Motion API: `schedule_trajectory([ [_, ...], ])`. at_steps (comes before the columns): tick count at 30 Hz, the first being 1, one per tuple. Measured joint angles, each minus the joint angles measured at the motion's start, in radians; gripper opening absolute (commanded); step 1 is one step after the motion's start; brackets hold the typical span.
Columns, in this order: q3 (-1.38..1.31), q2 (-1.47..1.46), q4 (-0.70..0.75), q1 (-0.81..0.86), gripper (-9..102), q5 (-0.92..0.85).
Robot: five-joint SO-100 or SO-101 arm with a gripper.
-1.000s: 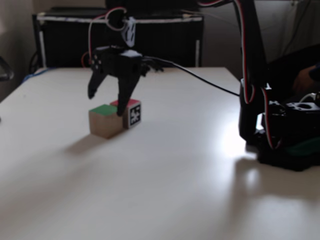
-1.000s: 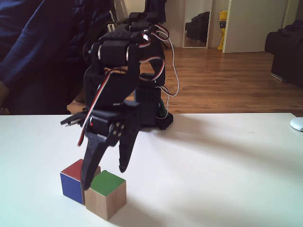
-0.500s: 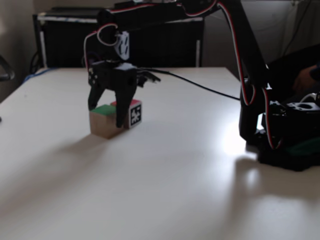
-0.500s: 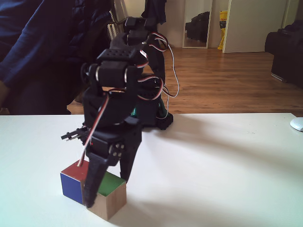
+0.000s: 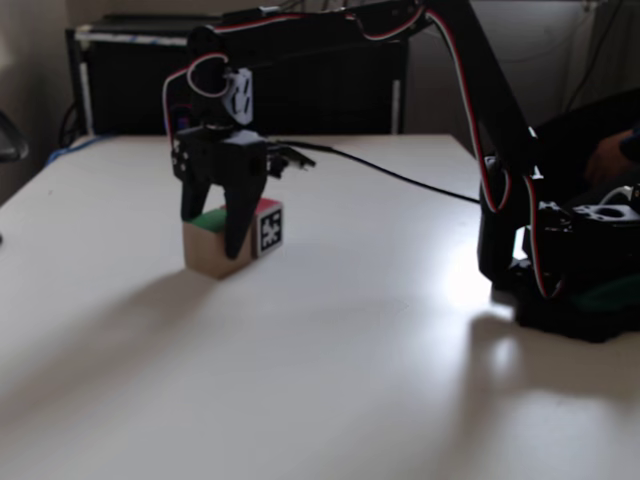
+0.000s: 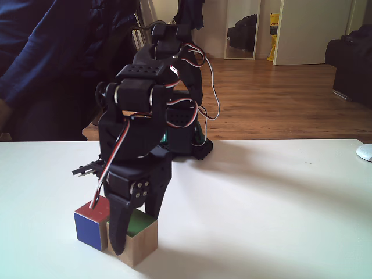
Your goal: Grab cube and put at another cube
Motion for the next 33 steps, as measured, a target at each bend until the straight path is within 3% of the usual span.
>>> schedule_trajectory([
  [5,-0.006,0.0,0.002,0.009,18,0.0],
  [18,-0.005,0.014,0.017,0.015,14,-0.009],
  [33,0.178,0.448,0.112,-0.086,14,0.014],
])
